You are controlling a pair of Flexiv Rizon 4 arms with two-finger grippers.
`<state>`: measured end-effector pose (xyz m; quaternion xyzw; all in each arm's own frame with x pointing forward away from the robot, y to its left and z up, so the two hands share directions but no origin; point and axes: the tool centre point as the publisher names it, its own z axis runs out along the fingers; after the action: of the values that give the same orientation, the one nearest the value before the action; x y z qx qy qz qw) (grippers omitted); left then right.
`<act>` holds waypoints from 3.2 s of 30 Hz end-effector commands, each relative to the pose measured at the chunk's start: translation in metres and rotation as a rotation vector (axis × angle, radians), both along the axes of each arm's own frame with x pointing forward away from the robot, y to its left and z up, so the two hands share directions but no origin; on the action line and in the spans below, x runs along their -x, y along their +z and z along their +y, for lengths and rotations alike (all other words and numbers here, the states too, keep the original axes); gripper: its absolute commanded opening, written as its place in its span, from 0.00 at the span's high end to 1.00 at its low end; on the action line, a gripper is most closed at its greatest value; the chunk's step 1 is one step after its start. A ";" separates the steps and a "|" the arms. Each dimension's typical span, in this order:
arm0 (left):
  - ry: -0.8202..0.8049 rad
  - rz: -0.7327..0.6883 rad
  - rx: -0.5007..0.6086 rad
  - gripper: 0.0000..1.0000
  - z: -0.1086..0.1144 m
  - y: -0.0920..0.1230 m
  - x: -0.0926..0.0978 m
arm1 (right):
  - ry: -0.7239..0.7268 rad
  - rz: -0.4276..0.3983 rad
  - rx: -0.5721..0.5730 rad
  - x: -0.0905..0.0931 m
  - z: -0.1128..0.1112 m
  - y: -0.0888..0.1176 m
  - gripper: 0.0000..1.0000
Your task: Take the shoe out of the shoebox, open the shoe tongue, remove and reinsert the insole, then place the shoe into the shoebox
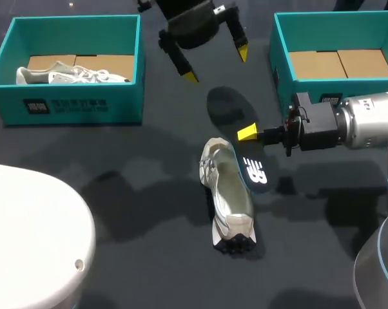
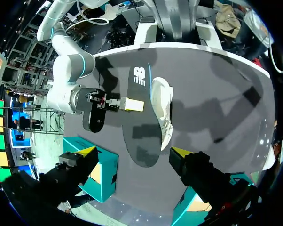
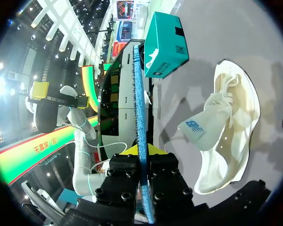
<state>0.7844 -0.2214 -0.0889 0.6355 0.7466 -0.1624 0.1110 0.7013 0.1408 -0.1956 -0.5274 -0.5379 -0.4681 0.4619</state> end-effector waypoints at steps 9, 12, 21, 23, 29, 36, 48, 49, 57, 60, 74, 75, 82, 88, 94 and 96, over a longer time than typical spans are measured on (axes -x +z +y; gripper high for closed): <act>-0.069 0.119 -0.571 0.00 -0.026 -0.010 -0.015 | -0.003 0.001 0.002 0.001 0.001 0.000 1.00; -0.074 0.122 -0.588 0.00 -0.031 -0.014 -0.014 | -0.003 0.001 0.002 0.001 0.001 0.000 1.00; -0.034 0.117 -0.577 0.00 -0.038 -0.021 -0.014 | -0.003 0.001 0.002 0.001 0.001 0.000 1.00; -0.022 0.118 -0.540 0.00 -0.036 -0.022 -0.013 | -0.003 0.001 0.002 0.001 0.001 0.000 1.00; 0.024 0.124 -0.430 0.00 -0.023 -0.024 -0.010 | -0.003 0.001 0.002 0.001 0.001 0.000 1.00; 0.066 0.138 -0.259 0.00 -0.007 -0.024 -0.001 | -0.003 0.001 0.002 0.001 0.001 0.000 1.00; 0.146 0.138 0.034 0.00 0.015 -0.029 0.014 | -0.003 0.001 0.002 0.001 0.001 0.000 1.00; 0.153 0.139 0.056 0.00 0.017 -0.030 0.014 | -0.003 0.001 0.002 0.001 0.001 0.000 1.00; 0.168 0.215 0.292 0.00 0.031 -0.040 0.015 | -0.003 0.001 0.002 0.001 0.001 0.000 1.00; 0.150 0.263 0.368 0.00 0.037 -0.045 0.014 | -0.003 0.001 0.002 0.001 0.001 0.000 1.00; 0.150 0.263 0.368 0.00 0.037 -0.045 0.014 | -0.003 0.001 0.002 0.001 0.001 0.000 1.00; 0.150 0.263 0.368 0.00 0.037 -0.045 0.014 | -0.003 0.001 0.002 0.001 0.001 0.000 1.00; 0.185 0.160 0.600 0.00 0.038 -0.073 0.027 | -0.003 0.001 0.002 0.001 0.001 0.000 1.00; 0.199 0.050 0.826 0.00 0.035 -0.098 0.027 | -0.003 0.001 0.002 0.001 0.001 0.000 1.00; 0.220 0.007 0.871 0.00 0.034 -0.099 0.022 | -0.003 0.001 0.002 0.001 0.001 0.000 1.00; 0.220 0.007 0.871 0.00 0.034 -0.099 0.022 | -0.003 0.001 0.002 0.001 0.001 0.000 1.00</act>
<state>0.7713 -0.1930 -0.1848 0.5376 0.7384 -0.3439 0.2181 0.7008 0.1404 -0.1953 -0.5278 -0.5375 -0.4682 0.4618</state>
